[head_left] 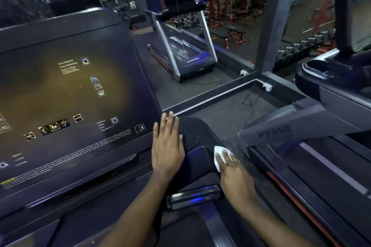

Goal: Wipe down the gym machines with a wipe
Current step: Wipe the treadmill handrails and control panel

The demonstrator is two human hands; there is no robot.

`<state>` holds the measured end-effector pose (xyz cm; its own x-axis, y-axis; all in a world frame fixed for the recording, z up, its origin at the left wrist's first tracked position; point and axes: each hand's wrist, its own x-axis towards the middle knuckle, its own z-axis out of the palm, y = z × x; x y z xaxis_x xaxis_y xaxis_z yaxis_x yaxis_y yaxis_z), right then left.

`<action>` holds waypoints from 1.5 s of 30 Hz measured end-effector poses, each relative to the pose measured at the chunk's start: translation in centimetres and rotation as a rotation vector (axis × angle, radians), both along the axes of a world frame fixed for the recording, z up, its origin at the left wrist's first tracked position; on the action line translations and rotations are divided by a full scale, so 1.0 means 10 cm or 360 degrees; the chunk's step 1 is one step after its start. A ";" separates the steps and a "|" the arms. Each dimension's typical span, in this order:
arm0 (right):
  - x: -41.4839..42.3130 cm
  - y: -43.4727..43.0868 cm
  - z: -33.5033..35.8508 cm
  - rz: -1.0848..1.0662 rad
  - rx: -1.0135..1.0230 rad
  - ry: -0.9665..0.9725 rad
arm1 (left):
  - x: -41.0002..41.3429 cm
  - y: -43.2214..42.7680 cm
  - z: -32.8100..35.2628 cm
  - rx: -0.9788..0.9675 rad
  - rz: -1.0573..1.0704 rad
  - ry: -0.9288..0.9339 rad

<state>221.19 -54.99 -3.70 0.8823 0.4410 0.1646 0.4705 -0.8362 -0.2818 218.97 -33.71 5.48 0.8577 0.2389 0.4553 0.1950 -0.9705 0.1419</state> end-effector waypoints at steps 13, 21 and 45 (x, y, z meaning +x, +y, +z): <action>0.04 0.23 0.20 -0.0055 -0.0090 0.0032 | -0.06 -0.07 -0.58 -0.0269 -0.0475 0.0723; -0.54 -0.06 0.04 -0.0226 -0.0357 -0.0053 | -0.04 -0.05 -0.61 -0.0225 -0.0513 0.0780; -0.76 0.00 0.08 -0.0101 0.0193 0.0023 | -0.19 0.03 -0.52 -0.0475 -0.0668 0.0800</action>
